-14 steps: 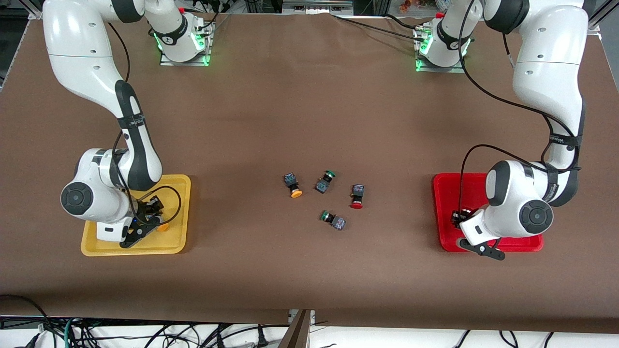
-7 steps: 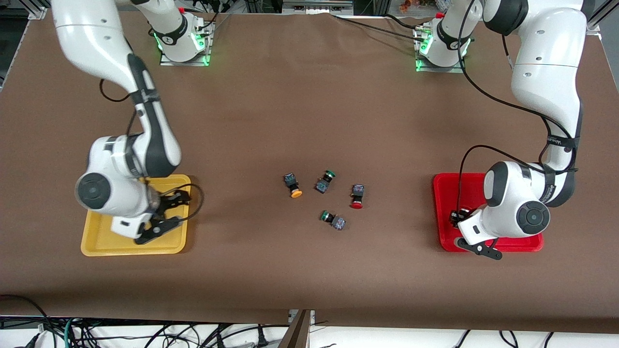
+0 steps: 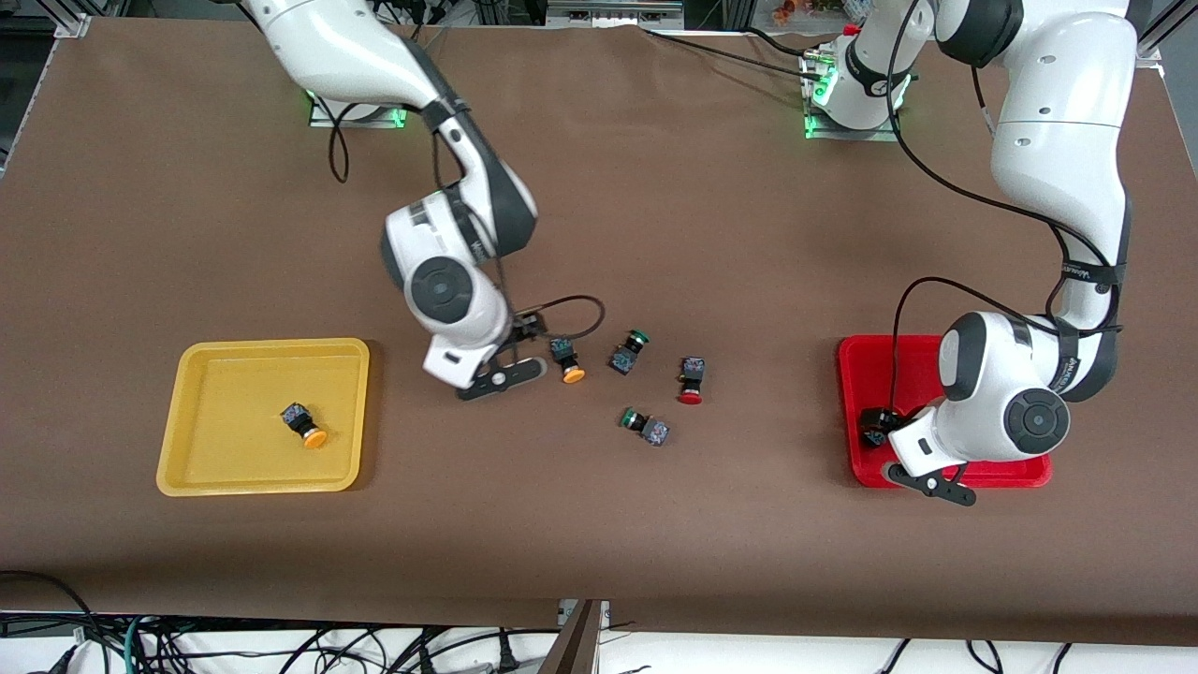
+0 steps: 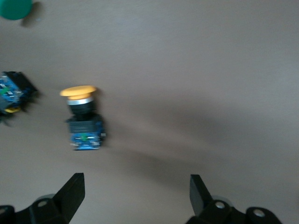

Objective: Place red and yellow buttons in trays

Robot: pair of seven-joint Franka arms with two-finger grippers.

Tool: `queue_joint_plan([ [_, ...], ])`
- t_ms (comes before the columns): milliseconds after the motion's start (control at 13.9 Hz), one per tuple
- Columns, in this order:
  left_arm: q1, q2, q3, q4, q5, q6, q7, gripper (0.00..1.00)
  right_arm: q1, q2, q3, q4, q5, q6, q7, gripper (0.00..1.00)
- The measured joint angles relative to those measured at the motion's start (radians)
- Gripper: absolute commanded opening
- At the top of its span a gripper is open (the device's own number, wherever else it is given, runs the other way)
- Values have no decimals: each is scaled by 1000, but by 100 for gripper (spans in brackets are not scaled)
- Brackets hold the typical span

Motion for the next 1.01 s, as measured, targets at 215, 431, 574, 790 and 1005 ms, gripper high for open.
queue_joint_plan([
  [215,-3,-15,-12,2,0,-25,-80,100,64,38,1,-13,0,74,68,99],
  [431,-11,-19,-22,2,0,-34,-114,100,84,65,0,-33,0,149,95,99],
  [574,-13,-19,-22,2,0,-37,-119,100,89,84,0,-36,0,197,97,99],
  [790,-17,-19,-30,0,0,-39,-175,100,92,116,0,-36,0,257,97,99],
  [1005,-66,-19,-41,0,0,-40,-344,100,103,138,0,-36,0,306,109,89],
])
